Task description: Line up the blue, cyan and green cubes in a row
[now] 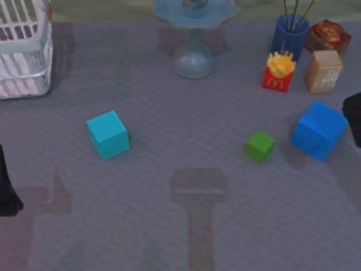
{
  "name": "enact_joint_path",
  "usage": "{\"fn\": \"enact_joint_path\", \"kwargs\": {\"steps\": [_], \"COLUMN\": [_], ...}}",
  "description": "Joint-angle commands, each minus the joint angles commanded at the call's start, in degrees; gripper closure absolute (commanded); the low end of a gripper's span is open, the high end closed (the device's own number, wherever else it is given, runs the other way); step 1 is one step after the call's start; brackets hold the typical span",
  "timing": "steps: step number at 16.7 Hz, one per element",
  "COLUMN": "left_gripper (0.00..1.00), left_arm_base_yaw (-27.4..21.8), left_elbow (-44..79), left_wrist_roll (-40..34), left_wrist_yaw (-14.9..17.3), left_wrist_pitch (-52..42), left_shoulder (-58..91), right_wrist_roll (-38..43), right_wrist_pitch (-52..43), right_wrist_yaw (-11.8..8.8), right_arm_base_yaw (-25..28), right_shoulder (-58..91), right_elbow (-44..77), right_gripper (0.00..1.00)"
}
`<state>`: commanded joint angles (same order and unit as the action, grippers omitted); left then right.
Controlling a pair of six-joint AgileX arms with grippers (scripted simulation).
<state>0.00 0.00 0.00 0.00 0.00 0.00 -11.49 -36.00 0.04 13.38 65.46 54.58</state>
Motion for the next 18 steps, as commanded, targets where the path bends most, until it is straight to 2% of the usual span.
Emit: {"fn": "enact_joint_path", "kwargs": {"steps": [5,10,14,18], "left_gripper": [0.00,0.00,0.00,0.00], "left_arm_base_yaw": [0.0,0.0,0.0,0.0], "left_elbow": [0.0,0.0,0.0,0.0], "left_wrist_roll": [0.0,0.0,0.0,0.0], "left_wrist_yaw": [0.0,0.0,0.0,0.0], "left_wrist_pitch": [0.0,0.0,0.0,0.0], "left_shoulder": [0.0,0.0,0.0,0.0], "right_wrist_roll": [-4.9,-8.8,-10.6,-10.9], "right_wrist_pitch": [-16.2,-28.0,-33.0,-33.8], "right_wrist_yaw": [-0.1,0.0,0.1,0.1], "right_arm_base_yaw": [5.8,10.3,12.3,12.7], "right_shoulder": [28.8,50.6,59.8,61.4], "right_elbow": [23.2,41.9,50.6,52.1], "right_gripper": [0.00,0.00,0.00,0.00]}}
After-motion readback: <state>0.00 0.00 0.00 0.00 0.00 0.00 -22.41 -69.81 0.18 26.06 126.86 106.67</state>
